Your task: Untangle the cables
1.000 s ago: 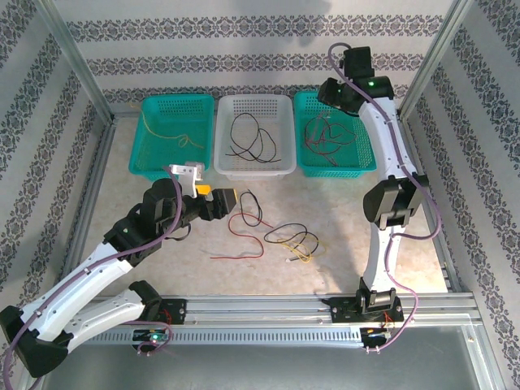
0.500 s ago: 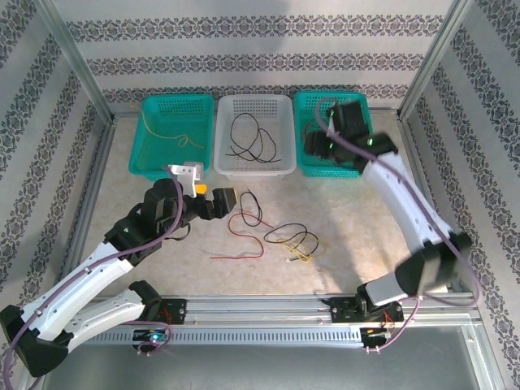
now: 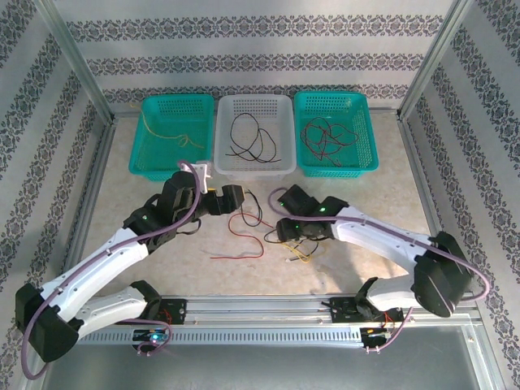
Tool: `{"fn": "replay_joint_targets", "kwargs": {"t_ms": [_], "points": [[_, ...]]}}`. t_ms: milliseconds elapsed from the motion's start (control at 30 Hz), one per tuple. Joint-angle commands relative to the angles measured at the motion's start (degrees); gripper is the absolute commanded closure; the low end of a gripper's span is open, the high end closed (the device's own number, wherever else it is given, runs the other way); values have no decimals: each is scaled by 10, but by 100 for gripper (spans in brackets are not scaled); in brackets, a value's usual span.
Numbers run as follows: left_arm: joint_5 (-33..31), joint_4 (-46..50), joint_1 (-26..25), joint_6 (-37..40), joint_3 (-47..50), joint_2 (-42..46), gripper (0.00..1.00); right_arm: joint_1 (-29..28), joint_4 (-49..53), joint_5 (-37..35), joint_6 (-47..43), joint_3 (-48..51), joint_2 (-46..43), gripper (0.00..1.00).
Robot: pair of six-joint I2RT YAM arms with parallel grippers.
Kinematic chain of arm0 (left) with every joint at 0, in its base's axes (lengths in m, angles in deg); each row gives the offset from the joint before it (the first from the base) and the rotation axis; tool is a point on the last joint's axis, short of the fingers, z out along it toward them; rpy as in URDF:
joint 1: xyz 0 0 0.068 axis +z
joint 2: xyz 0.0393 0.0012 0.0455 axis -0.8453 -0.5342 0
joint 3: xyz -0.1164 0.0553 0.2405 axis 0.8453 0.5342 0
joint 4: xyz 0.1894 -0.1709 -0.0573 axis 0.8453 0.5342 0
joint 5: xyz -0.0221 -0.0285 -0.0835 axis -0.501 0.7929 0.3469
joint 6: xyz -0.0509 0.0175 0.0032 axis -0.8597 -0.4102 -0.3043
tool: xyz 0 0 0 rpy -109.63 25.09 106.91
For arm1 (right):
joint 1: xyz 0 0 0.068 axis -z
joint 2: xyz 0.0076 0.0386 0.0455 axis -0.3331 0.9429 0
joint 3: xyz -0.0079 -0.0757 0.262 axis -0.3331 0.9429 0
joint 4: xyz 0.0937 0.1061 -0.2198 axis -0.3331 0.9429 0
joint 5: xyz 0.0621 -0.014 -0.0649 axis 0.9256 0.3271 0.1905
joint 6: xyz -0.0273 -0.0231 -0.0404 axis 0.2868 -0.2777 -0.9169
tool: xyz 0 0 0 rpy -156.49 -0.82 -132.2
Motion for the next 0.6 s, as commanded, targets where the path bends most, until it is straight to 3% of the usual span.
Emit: {"fn": "replay_joint_targets", "kwargs": {"t_ms": [0, 200, 567], "points": [[30, -12, 35, -60, 17, 1, 8, -33, -17, -10, -13, -47, 64, 42], [91, -24, 110, -120, 70, 37, 13, -54, -24, -19, -35, -107, 181, 45], [105, -10, 136, -120, 85, 57, 15, -52, 12, -20, -42, -167, 265, 58]]}}
